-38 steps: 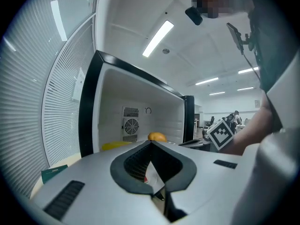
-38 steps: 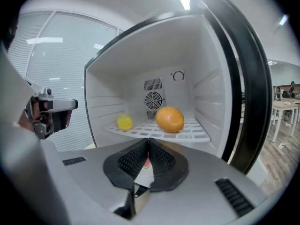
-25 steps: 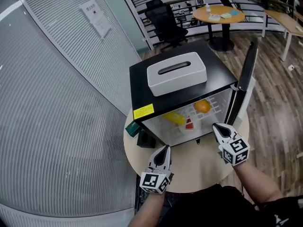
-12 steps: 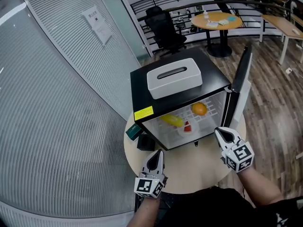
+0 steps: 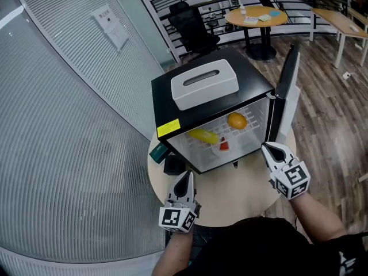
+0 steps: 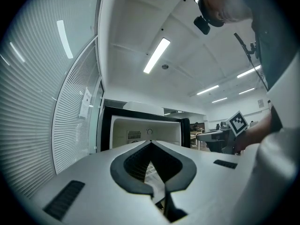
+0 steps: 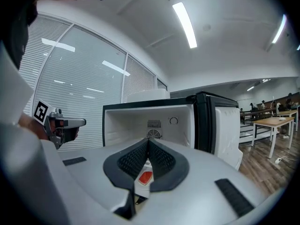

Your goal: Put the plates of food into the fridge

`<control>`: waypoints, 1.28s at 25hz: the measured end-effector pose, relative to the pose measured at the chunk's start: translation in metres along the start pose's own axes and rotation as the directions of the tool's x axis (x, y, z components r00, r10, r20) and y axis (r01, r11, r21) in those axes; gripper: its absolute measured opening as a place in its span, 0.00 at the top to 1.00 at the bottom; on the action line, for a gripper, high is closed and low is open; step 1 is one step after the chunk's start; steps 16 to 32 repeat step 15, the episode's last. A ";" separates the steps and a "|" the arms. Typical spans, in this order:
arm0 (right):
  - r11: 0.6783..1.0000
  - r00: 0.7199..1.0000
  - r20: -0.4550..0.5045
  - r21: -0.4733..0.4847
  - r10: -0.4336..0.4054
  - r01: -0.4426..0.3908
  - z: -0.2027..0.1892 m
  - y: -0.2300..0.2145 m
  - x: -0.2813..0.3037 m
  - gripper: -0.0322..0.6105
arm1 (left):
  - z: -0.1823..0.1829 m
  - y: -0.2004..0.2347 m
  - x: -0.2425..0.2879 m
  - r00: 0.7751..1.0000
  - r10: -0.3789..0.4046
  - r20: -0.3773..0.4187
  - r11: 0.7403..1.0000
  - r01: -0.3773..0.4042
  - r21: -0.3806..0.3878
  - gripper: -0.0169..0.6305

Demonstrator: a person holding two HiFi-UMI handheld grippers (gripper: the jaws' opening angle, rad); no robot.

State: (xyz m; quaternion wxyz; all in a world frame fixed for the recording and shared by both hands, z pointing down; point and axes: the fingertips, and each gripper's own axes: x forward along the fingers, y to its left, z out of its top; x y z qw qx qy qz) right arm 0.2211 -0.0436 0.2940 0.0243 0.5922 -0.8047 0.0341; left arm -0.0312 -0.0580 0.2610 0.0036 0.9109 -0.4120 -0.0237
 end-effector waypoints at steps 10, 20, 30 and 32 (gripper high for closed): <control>1.000 1.000 0.001 -0.001 -0.003 0.003 -0.002 0.005 0.006 0.94 | 0.006 0.008 -0.003 1.000 -0.004 0.007 1.000 0.004 0.004 0.97; 1.000 1.000 0.021 0.014 -0.014 0.014 0.004 0.005 0.006 0.94 | 0.019 0.008 0.002 1.000 -0.024 -0.002 0.999 0.024 0.033 0.97; 1.000 1.000 0.021 0.014 -0.014 0.014 0.004 0.005 0.006 0.94 | 0.019 0.008 0.002 1.000 -0.024 -0.002 0.999 0.024 0.033 0.97; 1.000 1.000 0.021 0.014 -0.014 0.014 0.004 0.005 0.006 0.94 | 0.019 0.008 0.002 1.000 -0.024 -0.002 0.999 0.024 0.033 0.97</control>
